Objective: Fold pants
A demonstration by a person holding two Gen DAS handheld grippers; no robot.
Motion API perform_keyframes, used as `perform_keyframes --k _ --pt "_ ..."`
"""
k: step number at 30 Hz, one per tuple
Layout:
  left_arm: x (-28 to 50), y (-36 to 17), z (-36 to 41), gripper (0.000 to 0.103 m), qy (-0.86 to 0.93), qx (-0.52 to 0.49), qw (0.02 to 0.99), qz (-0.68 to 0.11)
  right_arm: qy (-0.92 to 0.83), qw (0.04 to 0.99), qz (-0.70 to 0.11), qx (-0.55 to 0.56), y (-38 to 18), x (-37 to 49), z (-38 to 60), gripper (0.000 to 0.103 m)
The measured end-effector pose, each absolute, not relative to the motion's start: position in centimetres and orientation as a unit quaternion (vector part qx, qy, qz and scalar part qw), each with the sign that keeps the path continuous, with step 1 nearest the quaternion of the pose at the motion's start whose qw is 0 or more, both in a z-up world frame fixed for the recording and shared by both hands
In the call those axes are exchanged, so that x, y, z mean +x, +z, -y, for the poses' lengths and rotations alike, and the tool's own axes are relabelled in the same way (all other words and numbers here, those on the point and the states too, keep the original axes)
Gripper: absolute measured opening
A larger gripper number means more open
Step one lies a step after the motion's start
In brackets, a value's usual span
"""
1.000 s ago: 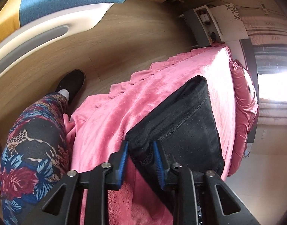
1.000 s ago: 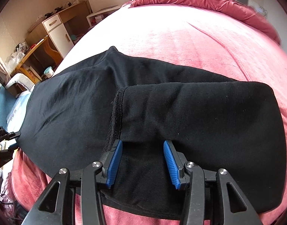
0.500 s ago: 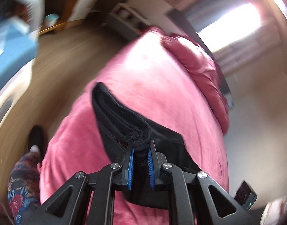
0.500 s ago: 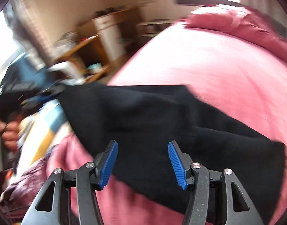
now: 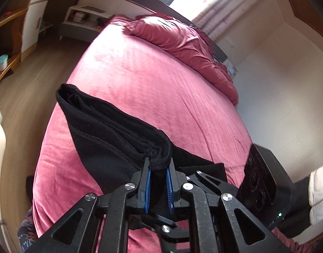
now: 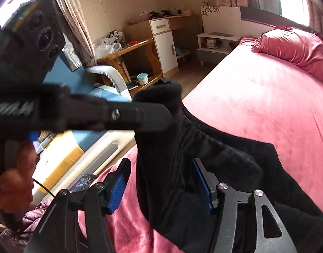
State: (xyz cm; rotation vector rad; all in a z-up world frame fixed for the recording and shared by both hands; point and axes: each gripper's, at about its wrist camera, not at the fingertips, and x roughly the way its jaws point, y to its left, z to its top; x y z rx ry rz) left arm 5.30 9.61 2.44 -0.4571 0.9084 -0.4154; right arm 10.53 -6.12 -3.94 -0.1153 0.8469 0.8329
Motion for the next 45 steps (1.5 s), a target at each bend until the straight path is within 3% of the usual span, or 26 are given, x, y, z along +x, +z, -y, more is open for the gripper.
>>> perform_keyframes --k 4,7,10,16,23,28,33,37,45 --pt "5.4 3.0 -7.9 0.012 -0.219 -0.19 0.853 -0.434 0.377 0.836 -0.396 -0.038 -3.5 11.3 6.8 0.02" --pt "5.5 3.4 -7.1 0.013 -0.232 -0.191 0.854 -0.425 0.357 0.84 -0.409 -0.013 -3.6 11.9 8.6 0.013" --pt "5.0 3.8 -7.3 0.021 -0.255 -0.235 0.848 -0.401 0.338 0.838 -0.427 0.027 -3.9 12.5 11.2 0.013" --pt "4.0 3.3 -8.9 0.022 -0.255 -0.298 0.847 -0.359 0.3 0.84 -0.436 0.118 -3.9 12.3 18.0 0.013" --pt "5.4 -2.1 -8.5 0.022 -0.197 -0.309 0.834 -0.413 0.257 0.859 -0.409 0.169 -1.9 10.0 24.4 0.013" --pt "5.8 -4.4 -4.6 0.022 -0.217 -0.277 0.823 -0.446 0.196 0.876 -0.4 0.187 -1.9 7.7 29.7 0.013" --pt "6.0 -6.0 0.4 0.023 -0.252 -0.219 0.812 -0.479 0.114 0.861 -0.445 0.219 -6.4 5.6 35.1 0.013" --pt "5.7 -7.0 3.6 0.022 -0.269 -0.171 0.805 -0.501 0.083 0.842 -0.478 0.237 -10.0 4.4 36.8 0.013" --pt "4.9 -7.9 6.8 0.023 -0.28 -0.098 0.801 -0.52 0.081 0.824 -0.484 0.282 -11.2 4.4 38.5 0.014"
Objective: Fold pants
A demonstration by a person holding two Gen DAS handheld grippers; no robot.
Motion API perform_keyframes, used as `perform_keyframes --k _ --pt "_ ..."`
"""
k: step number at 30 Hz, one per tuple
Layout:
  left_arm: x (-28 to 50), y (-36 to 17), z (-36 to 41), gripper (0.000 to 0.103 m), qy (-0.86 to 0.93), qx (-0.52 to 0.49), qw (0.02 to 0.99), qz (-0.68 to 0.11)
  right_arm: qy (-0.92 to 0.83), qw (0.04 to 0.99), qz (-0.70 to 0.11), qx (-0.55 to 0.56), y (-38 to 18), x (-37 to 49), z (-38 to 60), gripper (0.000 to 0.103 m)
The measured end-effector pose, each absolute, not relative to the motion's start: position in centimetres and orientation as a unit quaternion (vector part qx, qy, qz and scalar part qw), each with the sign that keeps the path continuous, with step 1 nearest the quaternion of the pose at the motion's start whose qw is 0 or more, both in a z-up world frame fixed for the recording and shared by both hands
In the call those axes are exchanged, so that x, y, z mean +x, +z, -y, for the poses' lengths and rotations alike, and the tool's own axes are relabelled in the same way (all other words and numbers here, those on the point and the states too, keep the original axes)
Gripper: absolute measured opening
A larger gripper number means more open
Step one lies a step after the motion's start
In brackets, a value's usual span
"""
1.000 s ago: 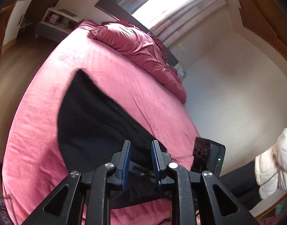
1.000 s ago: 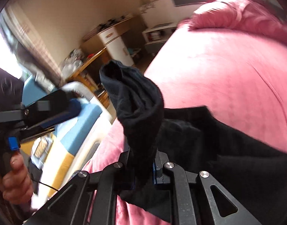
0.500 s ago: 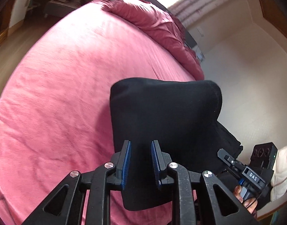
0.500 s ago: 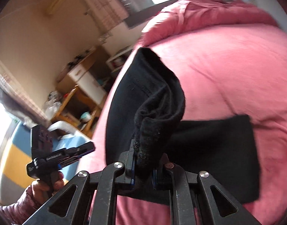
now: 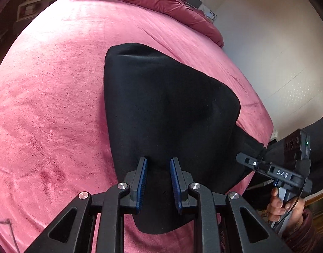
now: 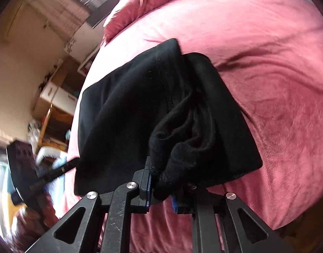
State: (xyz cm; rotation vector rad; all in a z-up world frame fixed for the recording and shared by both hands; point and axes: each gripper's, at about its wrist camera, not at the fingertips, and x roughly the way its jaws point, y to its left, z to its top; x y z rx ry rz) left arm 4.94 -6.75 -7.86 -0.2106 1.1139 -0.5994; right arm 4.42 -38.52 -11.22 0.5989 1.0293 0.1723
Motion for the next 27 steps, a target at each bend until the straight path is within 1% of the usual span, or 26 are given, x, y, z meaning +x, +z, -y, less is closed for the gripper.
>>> perform_keyframes --k 2,5,6,8,9,11,14,16,20,24,27 --pt "5.1 -7.7 7.1 0.022 -0.276 -0.092 0.801 -0.524 0.078 0.838 -0.477 0.255 -10.3 4.2 38.2 0.014" --pt "5.0 -6.0 7.5 0.023 -0.291 -0.106 0.812 -0.495 0.077 0.87 -0.447 0.193 -8.2 3.0 37.2 0.013" --pt "4.9 -6.0 7.8 0.023 -0.288 -0.097 0.813 -0.497 0.072 0.867 -0.457 0.186 -8.3 3.0 37.4 0.013" --pt "5.4 -7.5 8.9 0.023 -0.294 -0.088 0.789 -0.533 0.057 0.856 -0.478 0.19 -9.7 3.4 38.3 0.014" --pt "5.5 -8.2 9.3 0.023 -0.296 -0.089 0.779 -0.545 0.053 0.85 -0.487 0.196 -10.5 3.7 38.7 0.015" --pt "5.6 -8.9 9.8 0.023 -0.285 -0.086 0.783 -0.547 0.051 0.839 -0.493 0.226 -11.2 3.8 39.2 0.024" --pt "5.7 -8.8 9.8 0.023 -0.284 -0.097 0.781 -0.548 0.049 0.838 -0.491 0.233 -10.8 2.6 40.2 0.031" --pt "5.8 -8.8 9.4 0.023 -0.282 -0.107 0.779 -0.549 0.034 0.841 -0.491 0.225 -10.0 1.8 40.8 0.034" --pt "5.4 -8.4 7.8 0.023 -0.282 -0.118 0.787 -0.537 0.004 0.863 -0.466 0.192 -7.7 -0.2 41.4 0.034" --pt "5.0 -8.3 7.6 0.023 -0.282 -0.121 0.788 -0.534 -0.006 0.876 -0.45 0.172 -6.2 0.2 41.1 0.034" --pt "4.6 -8.2 6.9 0.023 -0.281 -0.121 0.788 -0.534 0.006 0.863 -0.478 0.161 -7.2 1.7 40.4 0.034"
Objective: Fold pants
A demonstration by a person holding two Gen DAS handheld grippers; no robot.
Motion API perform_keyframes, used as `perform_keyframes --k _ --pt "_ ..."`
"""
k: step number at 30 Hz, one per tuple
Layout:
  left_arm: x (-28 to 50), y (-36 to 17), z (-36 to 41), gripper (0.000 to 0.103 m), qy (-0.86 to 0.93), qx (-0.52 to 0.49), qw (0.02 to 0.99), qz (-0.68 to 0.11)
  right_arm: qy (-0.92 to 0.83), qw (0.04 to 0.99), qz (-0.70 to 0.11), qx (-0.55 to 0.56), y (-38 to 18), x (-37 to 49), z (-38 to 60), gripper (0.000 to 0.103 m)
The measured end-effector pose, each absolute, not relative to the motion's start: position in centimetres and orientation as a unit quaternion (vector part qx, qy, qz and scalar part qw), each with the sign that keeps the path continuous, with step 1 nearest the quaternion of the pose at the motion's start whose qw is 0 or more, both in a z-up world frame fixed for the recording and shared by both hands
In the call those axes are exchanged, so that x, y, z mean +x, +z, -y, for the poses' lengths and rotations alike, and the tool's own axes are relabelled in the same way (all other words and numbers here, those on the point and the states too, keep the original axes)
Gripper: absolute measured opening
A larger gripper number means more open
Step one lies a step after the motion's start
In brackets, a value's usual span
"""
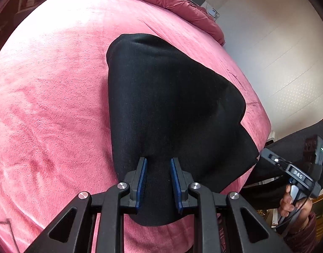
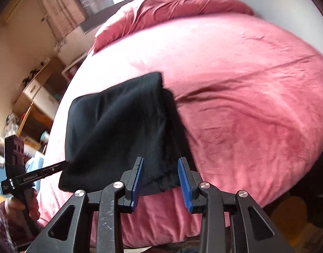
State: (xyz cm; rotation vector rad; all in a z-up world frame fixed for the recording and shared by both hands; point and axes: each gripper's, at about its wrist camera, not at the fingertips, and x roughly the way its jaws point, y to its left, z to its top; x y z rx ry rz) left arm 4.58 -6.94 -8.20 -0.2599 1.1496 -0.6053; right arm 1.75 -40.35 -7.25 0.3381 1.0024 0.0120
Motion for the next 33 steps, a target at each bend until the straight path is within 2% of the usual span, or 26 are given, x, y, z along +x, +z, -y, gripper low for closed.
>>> perform_keyframes --k 1,2,4,8,15,18,20,22,26,31,33 --pt "4.6 -8.1 6.8 0.023 -0.281 -0.121 0.789 -0.533 0.006 0.86 -0.487 0.154 -7.9 2.2 40.0 0.034" --pt "4.5 -8.0 6.8 0.023 -0.28 -0.121 0.79 -0.532 0.006 0.857 -0.493 0.148 -8.3 2.4 39.8 0.029" --pt "4.3 -7.7 6.7 0.023 -0.278 -0.12 0.794 -0.528 0.006 0.858 -0.498 0.124 -8.6 2.4 39.2 0.009" --pt "4.3 -7.2 6.7 0.023 -0.28 -0.108 0.798 -0.522 0.01 0.862 -0.496 0.103 -8.0 1.0 39.1 0.007" --pt "4.1 -7.6 7.5 0.023 -0.28 -0.077 0.797 -0.53 -0.011 0.836 -0.538 0.103 -11.6 1.6 39.5 0.008" --pt "4.3 -6.7 7.2 0.024 -0.281 -0.076 0.805 -0.516 -0.004 0.837 -0.533 0.126 -10.6 1.3 40.4 0.017" --pt "4.4 -6.2 7.2 0.026 -0.277 -0.075 0.812 -0.508 -0.008 0.846 -0.515 0.139 -9.3 1.2 41.4 0.041" --pt "5.0 -5.8 7.1 0.027 -0.267 -0.076 0.819 -0.503 -0.008 0.855 -0.49 0.17 -8.1 2.0 42.7 0.057" --pt "6.5 -5.8 6.6 0.032 -0.239 -0.092 0.824 -0.505 -0.011 0.861 -0.464 0.21 -6.7 5.8 43.6 0.058" --pt "9.0 -6.0 5.7 0.043 -0.213 -0.13 0.819 -0.516 -0.025 0.848 -0.46 0.263 -8.1 11.2 44.2 0.058" --pt "10.2 -6.2 5.6 0.061 -0.212 -0.139 0.814 -0.522 -0.03 0.839 -0.469 0.274 -8.6 12.4 44.2 0.058"
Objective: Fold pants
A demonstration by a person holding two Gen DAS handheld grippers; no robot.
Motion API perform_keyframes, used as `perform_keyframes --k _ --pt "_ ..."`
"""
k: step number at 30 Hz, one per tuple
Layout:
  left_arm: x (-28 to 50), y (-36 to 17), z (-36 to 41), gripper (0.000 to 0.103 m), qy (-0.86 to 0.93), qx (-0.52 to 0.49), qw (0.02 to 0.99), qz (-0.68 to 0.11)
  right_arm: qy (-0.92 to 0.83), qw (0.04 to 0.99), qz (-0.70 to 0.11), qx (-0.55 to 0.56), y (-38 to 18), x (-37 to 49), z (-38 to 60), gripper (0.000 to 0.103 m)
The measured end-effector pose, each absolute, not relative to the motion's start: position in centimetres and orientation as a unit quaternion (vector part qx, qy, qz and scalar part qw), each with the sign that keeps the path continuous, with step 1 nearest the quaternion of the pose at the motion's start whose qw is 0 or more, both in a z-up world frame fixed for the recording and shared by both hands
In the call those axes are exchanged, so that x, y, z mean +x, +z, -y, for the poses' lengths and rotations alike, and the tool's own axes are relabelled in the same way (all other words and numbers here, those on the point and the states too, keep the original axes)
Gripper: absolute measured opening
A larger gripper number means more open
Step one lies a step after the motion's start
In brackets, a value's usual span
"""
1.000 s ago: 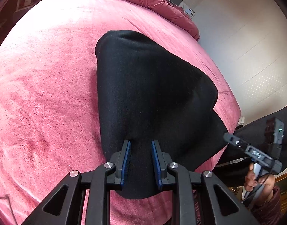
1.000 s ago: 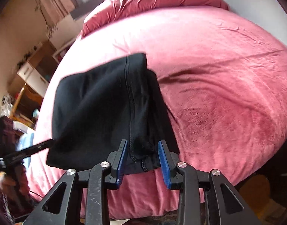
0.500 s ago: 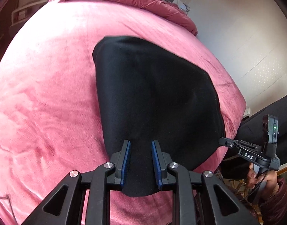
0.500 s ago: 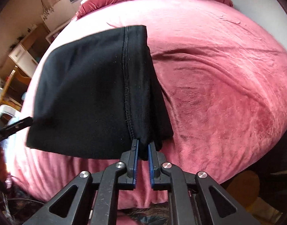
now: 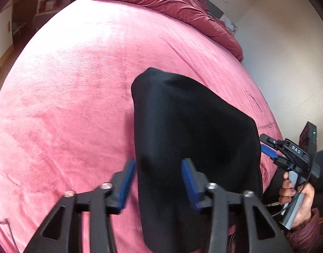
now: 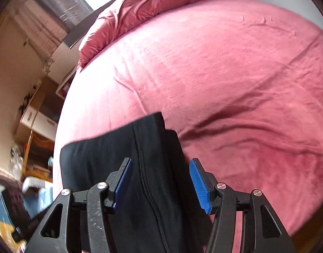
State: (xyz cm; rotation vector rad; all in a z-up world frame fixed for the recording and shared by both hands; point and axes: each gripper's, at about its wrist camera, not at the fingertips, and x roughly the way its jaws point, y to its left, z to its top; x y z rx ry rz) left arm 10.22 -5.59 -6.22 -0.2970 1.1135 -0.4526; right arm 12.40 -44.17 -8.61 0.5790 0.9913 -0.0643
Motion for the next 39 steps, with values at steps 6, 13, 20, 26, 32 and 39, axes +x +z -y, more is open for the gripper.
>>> perform_keyframes --k 6,13,20,26,32,39 --pt "13.6 -7.8 5.9 0.062 -0.212 -0.167 0.794 -0.545 -0.022 0.836 -0.484 0.259 -9.9 13.7 43.0 0.028" --pt "12.2 -8.1 5.2 0.027 -0.221 -0.187 0.808 -0.512 0.015 0.868 -0.455 0.198 -8.1 14.8 41.1 0.01" --pt "11.8 -7.4 5.4 0.044 -0.159 -0.178 0.819 -0.521 -0.019 0.858 -0.476 0.193 -10.8 15.4 41.3 0.017" --pt "12.2 -2.5 6.3 0.043 -0.179 -0.139 0.863 -0.451 -0.062 0.883 -0.443 0.14 -7.7 12.4 41.3 0.033" --pt "14.5 -4.1 9.2 0.043 -0.188 -0.089 0.849 -0.486 0.04 0.884 -0.455 0.098 -6.1 9.9 37.1 0.03" --pt "16.5 -7.8 9.8 0.041 -0.147 -0.085 0.837 -0.521 0.032 0.864 -0.503 0.014 -11.6 7.1 35.8 0.027"
